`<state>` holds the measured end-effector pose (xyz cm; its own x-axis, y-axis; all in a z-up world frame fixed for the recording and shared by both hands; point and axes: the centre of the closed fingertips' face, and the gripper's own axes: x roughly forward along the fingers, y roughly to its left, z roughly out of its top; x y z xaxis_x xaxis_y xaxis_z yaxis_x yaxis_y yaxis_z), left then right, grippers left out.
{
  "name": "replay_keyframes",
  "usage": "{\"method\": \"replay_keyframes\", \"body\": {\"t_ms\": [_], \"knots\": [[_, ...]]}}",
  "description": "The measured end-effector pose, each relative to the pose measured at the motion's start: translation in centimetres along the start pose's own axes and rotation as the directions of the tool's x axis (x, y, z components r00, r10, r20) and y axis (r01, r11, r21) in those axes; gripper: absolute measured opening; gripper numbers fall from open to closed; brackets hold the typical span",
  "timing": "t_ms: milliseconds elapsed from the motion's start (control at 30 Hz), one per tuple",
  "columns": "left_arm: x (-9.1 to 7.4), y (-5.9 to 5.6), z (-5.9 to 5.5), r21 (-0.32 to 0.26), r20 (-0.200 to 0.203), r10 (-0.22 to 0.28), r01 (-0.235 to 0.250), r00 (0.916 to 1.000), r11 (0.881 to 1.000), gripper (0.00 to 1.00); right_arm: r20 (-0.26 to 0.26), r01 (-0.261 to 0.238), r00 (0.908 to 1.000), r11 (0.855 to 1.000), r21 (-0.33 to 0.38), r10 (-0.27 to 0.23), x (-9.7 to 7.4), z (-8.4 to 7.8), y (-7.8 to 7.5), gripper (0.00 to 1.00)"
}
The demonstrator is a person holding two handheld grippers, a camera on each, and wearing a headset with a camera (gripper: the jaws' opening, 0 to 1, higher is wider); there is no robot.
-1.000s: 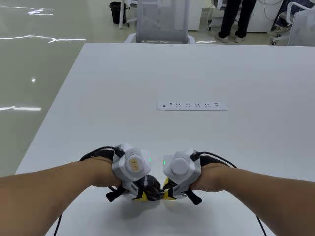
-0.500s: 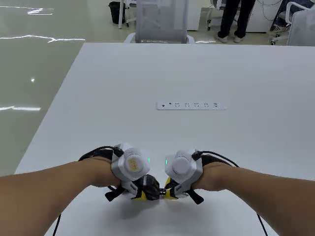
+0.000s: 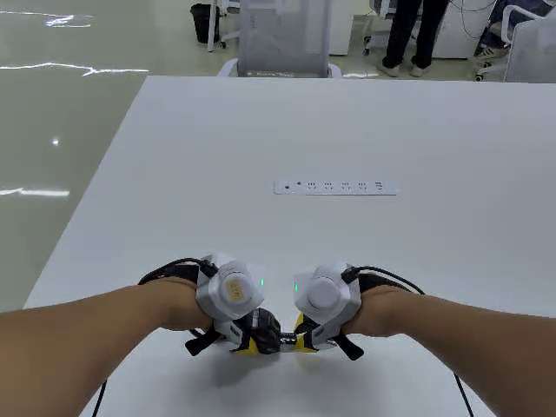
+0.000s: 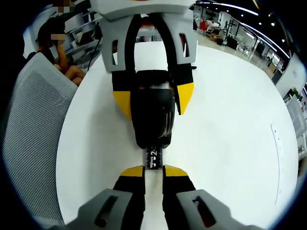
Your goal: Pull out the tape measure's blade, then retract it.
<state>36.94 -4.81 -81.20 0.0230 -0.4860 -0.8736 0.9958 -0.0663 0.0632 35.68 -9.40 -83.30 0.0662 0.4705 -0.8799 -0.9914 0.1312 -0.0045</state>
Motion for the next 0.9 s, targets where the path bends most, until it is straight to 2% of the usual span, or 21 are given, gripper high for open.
{"method": "replay_keyframes", "body": {"t_ms": [433,900], "knots": [[0.0,0.0,0.1,-0.002,0.017,0.006,-0.006,0.9998,1.0,0.33,-0.022,0.004,0.9998,1.0,-0.001,-0.004,-0.6,-1.2,0.0,0.11],[0.0,0.1,0.1,-0.006,0.018,0.005,-0.005,0.9998,1.0,0.33,-0.031,-0.001,0.9995,1.0,0.0,0.001,-1.2,-2.0,-0.1,0.11]]}}
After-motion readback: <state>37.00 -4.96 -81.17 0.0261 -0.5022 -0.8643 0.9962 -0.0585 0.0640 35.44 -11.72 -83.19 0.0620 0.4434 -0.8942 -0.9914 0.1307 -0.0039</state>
